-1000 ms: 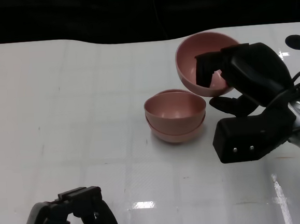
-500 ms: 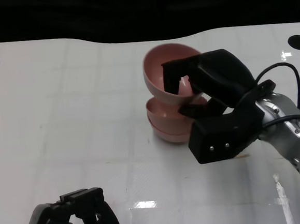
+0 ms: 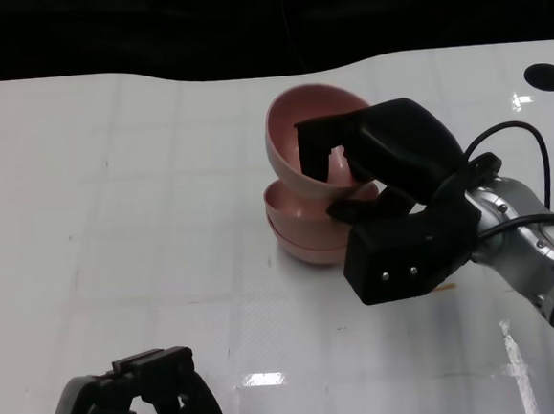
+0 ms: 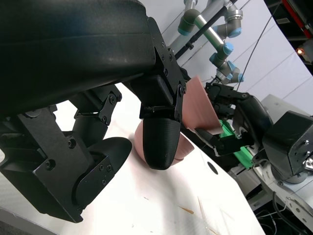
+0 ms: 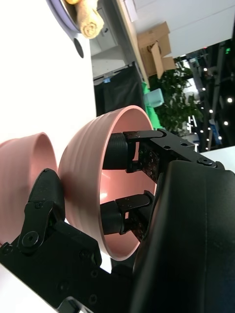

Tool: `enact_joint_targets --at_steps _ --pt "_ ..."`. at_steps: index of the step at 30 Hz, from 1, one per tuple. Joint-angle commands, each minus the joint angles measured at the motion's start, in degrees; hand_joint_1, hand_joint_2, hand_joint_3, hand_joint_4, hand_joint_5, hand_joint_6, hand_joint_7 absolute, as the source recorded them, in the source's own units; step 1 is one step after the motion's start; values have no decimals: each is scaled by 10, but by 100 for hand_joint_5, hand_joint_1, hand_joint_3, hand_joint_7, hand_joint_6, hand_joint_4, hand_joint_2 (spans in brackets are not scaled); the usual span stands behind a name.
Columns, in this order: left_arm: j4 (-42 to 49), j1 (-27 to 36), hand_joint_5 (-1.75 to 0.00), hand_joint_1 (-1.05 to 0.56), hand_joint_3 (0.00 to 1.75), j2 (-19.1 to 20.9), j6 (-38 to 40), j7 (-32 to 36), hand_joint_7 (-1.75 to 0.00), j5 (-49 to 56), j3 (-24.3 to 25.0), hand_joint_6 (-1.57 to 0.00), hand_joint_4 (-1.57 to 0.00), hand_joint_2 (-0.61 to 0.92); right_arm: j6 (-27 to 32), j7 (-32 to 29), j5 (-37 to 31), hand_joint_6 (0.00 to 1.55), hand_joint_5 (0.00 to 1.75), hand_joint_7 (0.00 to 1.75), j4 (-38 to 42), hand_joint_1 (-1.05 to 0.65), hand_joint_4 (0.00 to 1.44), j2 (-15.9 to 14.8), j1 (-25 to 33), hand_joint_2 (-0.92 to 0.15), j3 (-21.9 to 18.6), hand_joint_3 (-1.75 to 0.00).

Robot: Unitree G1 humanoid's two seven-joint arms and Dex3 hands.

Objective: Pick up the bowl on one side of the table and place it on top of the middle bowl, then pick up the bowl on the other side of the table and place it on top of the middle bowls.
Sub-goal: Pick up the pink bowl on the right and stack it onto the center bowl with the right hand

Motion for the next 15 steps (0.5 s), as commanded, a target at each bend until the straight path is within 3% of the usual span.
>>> enact_joint_targets --at_steps 1,15 --pt "-9 5 -172 -1 157 6 5 -7 -144 0 0 -85 -85 26 -15 3 8 77 175 170 12 -13 98 -1 -19 -24 2 -137" --pt "-10 5 -170 -2 157 8 4 -7 -144 -3 -2 -85 -86 26 -16 6 2 73 175 172 46 -11 99 -1 -24 -27 11 -128"
